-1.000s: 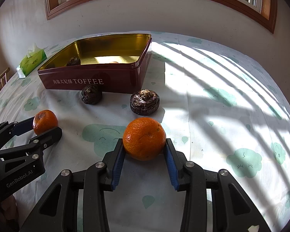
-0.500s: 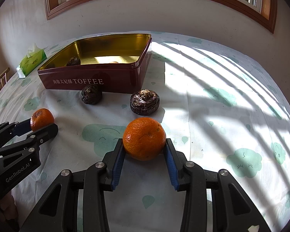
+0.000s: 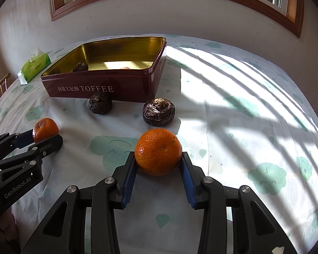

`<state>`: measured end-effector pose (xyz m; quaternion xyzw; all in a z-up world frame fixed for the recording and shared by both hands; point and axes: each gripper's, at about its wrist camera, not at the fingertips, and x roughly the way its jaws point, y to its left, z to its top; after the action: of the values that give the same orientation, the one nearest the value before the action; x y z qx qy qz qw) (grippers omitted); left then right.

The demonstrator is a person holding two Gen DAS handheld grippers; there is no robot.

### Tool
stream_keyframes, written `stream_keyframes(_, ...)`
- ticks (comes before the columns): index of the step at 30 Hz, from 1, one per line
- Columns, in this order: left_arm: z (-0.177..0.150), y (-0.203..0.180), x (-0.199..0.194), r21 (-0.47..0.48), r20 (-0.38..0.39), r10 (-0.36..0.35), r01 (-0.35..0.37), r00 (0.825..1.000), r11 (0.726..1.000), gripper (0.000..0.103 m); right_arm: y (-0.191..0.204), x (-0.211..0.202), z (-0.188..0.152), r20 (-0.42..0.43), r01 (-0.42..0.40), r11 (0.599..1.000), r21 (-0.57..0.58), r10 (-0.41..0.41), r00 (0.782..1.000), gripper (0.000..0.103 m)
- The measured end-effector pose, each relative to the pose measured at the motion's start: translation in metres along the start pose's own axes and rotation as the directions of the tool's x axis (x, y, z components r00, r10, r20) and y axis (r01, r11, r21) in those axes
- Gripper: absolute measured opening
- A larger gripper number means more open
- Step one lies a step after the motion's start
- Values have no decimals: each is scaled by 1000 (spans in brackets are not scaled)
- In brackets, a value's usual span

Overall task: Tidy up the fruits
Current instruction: 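Carry both oranges toward the TOFFEE tin with both tools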

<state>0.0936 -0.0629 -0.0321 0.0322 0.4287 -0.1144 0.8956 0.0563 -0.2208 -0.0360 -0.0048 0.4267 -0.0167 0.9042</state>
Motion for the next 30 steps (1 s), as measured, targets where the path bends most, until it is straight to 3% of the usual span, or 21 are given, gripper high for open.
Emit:
stream_keyframes(19, 3, 5, -3, -10, -11, -14, 14, 1000, 1000, 43, 5, -6, 6, -14, -10, 1000, -2, 10, 1000, 36)
stream_keyframes(30, 25, 27, -22, -46, 44, -7, 9, 999, 999, 43, 4, -22, 27, 20, -49, 999, 18, 49, 999, 36)
